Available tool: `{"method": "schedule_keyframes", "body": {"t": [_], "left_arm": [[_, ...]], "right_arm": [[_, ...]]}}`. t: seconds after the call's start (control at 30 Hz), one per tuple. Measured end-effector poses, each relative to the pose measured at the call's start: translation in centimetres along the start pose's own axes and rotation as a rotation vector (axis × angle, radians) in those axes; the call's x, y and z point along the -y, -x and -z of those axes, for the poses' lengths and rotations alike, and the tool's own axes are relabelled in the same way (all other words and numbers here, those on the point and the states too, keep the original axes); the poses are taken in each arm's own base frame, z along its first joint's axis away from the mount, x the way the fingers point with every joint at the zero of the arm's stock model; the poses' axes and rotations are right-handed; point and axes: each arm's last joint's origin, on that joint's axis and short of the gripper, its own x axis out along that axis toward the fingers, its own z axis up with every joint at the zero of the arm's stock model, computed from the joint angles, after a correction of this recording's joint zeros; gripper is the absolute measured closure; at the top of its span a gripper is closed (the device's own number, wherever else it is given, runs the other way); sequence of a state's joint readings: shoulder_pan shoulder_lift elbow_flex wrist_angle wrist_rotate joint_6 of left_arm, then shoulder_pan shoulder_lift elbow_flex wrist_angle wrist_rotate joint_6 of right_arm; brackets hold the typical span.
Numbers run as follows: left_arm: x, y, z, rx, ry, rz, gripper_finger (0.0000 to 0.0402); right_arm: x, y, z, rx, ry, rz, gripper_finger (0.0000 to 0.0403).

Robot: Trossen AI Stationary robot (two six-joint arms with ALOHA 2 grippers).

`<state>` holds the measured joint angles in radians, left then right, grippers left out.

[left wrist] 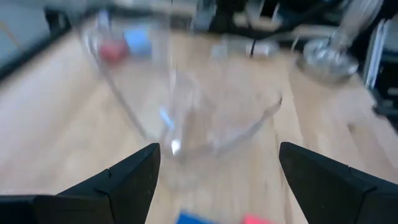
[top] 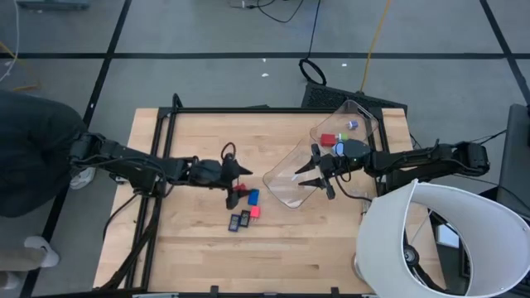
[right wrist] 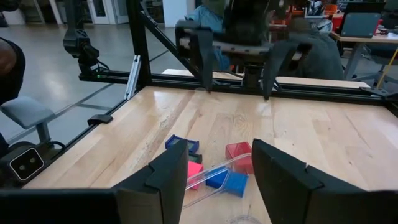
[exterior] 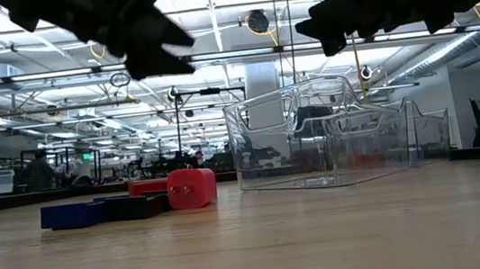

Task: Pick & Place Office items
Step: Put the red charger adapter into the right transparent bin

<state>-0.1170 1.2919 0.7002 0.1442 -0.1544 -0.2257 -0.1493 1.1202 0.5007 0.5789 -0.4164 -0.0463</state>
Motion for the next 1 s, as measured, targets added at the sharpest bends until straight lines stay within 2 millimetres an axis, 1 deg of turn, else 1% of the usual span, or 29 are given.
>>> {"method": "schedule_keyframes", "body": {"t": [0.17,0.3,0.37,0.5,0.6,0.77,1.0], "left_arm": [[0.7,0.3,1.7,-0.132,-0.015,-0.084,0.0069],[1.2,0.2,3.1,-0.227,-0.054,-0.123,0.0069],[1.2,-0.2,3.6,-0.258,-0.064,-0.129,0.0069],[0.8,-1.0,5.2,-0.383,-0.082,-0.153,0.0069],[0.3,-1.6,6.2,-0.460,-0.021,-0.161,0.0069],[-0.3,-2.8,7.2,-0.514,0.103,-0.176,0.0069],[-1.0,-3.8,8.8,-0.609,0.084,-0.197,0.0069]], "right_arm": [[0.0,0.0,0.0,0.000,0.000,0.000,0.0238],[0.0,0.0,0.0,0.000,0.000,0.001,0.0238],[0.0,0.0,0.0,0.000,0.000,0.001,0.0239],[0.0,0.0,0.0,0.000,0.000,0.001,0.0238],[0.0,0.0,0.0,0.001,0.000,0.001,0.0240],[0.0,0.0,0.0,0.001,0.001,0.002,0.0243],[0.0,0.0,0.0,0.002,0.001,0.004,0.0243]]}}
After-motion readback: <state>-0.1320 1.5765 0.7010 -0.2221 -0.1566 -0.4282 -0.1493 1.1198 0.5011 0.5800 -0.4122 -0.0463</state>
